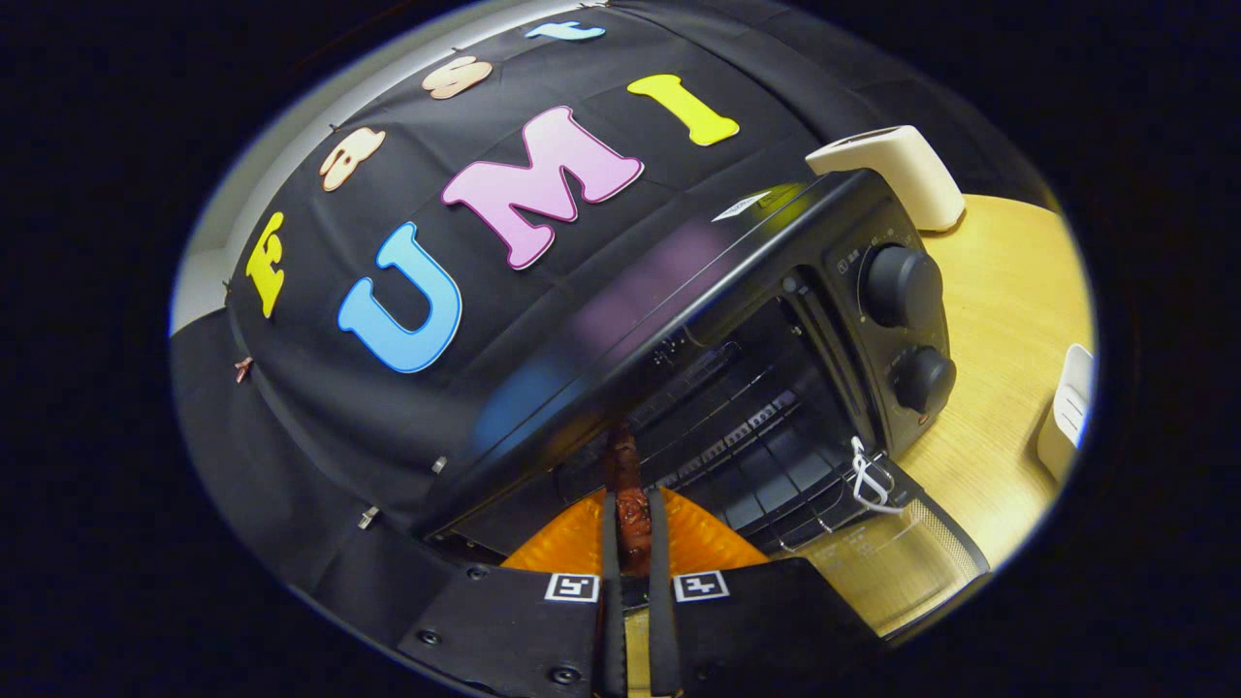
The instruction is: Open the toaster oven, put the food inside, and close the toaster oven door.
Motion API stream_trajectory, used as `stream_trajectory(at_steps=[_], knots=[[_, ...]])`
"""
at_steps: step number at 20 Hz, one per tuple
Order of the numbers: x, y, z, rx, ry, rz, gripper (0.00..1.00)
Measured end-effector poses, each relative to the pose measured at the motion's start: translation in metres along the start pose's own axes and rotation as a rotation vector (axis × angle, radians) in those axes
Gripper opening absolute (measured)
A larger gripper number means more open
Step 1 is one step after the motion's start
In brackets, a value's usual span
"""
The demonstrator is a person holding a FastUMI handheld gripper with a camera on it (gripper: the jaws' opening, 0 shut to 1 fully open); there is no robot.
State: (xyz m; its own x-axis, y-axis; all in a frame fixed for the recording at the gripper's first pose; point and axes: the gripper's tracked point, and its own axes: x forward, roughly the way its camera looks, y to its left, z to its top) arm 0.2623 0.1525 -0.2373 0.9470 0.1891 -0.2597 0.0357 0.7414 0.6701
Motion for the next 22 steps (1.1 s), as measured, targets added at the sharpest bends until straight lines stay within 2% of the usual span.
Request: stream_trajectory(at_steps=[3,4,5,6,9,11,17,22], knots=[[0.003,-0.009,-0.008,-0.035,0.008,-0.011,0.15],[0.004,-0.009,-0.008,-0.046,0.003,-0.012,0.17],[0.004,-0.007,-0.007,-0.056,-0.005,-0.008,0.23],[0.001,-0.008,-0.006,-0.072,-0.008,-0.008,0.25],[-0.011,-0.004,-0.011,-0.103,0.029,0.012,0.80],[-0.026,-0.006,-0.008,-0.141,0.033,-0.005,0.98],[-0.082,-0.005,-0.012,-0.210,0.104,-0.035,0.98],[-0.129,-0.026,-0.039,-0.339,0.234,-0.149,0.98]])
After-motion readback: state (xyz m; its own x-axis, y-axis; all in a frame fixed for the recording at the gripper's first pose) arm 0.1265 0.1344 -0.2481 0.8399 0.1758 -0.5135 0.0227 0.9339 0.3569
